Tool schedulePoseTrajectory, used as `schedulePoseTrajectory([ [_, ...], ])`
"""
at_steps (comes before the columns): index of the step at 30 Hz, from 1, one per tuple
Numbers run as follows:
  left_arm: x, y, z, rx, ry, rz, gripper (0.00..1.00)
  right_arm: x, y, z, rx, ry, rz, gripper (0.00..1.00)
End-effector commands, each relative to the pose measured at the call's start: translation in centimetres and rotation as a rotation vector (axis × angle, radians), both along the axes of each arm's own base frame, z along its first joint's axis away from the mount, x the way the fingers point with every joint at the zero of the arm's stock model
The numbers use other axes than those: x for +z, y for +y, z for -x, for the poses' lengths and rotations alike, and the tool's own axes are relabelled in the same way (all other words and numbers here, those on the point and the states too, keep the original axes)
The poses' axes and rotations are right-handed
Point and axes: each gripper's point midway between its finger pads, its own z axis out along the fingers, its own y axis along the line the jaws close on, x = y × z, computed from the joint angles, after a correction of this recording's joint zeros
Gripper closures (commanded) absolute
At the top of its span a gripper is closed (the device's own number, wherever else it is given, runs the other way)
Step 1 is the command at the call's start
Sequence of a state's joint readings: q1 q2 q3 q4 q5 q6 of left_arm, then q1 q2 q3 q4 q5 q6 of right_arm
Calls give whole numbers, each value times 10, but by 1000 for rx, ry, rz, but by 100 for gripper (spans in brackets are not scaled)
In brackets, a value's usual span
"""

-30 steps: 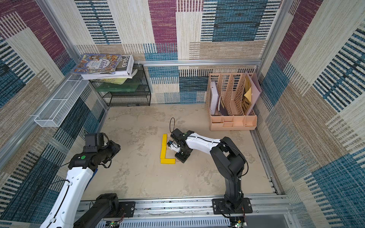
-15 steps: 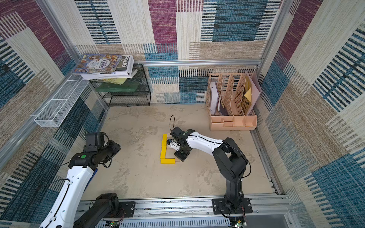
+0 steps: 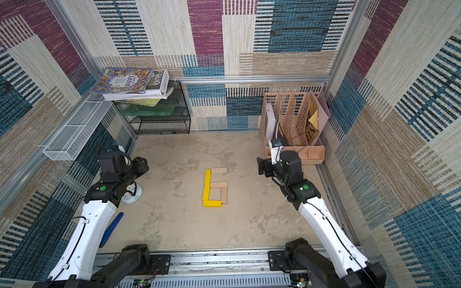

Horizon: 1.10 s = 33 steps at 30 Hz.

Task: Assemble the number 6 with building blocks
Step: Adjust the building block at the center of the board, then reset both arms

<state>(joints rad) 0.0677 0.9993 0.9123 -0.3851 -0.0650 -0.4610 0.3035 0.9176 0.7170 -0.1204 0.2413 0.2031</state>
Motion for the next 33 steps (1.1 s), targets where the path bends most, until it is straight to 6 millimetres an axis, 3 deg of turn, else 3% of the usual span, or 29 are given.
schedulePoseTrajectory([
  [1,-12,15,-14,-20,-104,-219,12,-39,-85,23,-490,-138,-94,4],
  [3,-42,12,-15,-85,-86,-296,7,-67,-64,22,-255,-100,107,4],
  [4,-56,11,-15,-99,-68,-315,6,-86,-67,26,-259,-72,153,4],
  [5,-67,12,-16,-106,-47,-324,6,-98,-82,31,-353,-52,145,4],
  [7,-85,7,-21,-154,-33,-350,6,-116,-96,34,-402,-23,150,4],
  [10,-106,3,-31,-190,-56,-361,6,-127,-110,23,-422,35,128,4],
  [14,-146,-4,-50,-253,35,-332,2,-128,-101,-9,-298,35,177,4],
  [18,-154,1,-74,-252,123,-333,3,-129,-93,-45,-196,36,233,4],
  [20,-157,-6,-82,-280,86,-317,4,-128,-89,-63,-156,20,243,4],
  [23,-160,-17,-78,-306,79,-369,5,-136,-94,-81,-136,62,247,4],
  [25,-155,-12,-63,-237,-9,-398,2,-130,-93,-77,-91,31,203,4],
  [27,-152,-14,-50,-225,-119,-417,1,-117,-81,-57,-31,-60,177,4],
  [30,-149,-12,-63,-210,-99,-421,1,-111,-71,-40,-1,-98,107,4],
  [32,-163,-9,-65,-223,-6,-394,1,-110,-72,-43,-28,-107,126,4],
  [33,-157,-9,-66,-217,-52,-398,1,-109,-73,-50,-33,-117,128,4],
])
